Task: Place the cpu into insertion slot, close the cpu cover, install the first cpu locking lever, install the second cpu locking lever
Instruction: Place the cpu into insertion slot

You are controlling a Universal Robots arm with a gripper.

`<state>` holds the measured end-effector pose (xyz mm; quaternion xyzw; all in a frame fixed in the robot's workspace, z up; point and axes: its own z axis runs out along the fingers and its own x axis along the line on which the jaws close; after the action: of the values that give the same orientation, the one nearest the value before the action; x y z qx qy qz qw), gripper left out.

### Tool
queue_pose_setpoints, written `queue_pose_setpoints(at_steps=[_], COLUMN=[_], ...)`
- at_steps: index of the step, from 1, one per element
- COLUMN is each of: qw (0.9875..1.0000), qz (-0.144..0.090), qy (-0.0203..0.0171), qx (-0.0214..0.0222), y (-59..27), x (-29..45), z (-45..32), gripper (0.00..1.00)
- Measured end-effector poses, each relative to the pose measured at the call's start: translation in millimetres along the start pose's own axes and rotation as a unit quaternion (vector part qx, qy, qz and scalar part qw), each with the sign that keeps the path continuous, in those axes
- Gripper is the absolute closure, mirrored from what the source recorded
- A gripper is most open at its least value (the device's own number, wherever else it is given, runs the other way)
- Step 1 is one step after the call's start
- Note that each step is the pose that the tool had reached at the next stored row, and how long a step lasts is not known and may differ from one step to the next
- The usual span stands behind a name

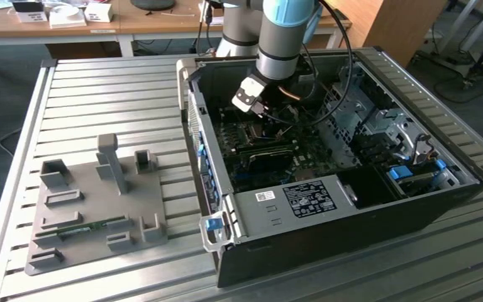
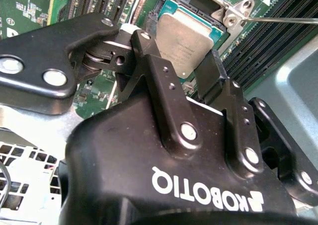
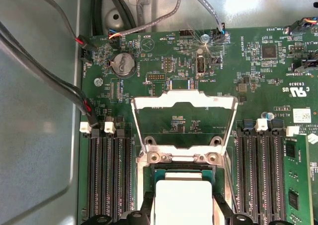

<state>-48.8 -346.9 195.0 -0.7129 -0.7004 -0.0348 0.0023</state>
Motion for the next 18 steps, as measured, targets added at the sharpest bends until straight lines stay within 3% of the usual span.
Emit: queue_pose_setpoints(at_steps=[18], qw=[1.0], qz=[0.0], qy=[-0.0001], qx=[0.0], y=[0.2], x=[-0.1], z=[1.5], gripper=[0.46])
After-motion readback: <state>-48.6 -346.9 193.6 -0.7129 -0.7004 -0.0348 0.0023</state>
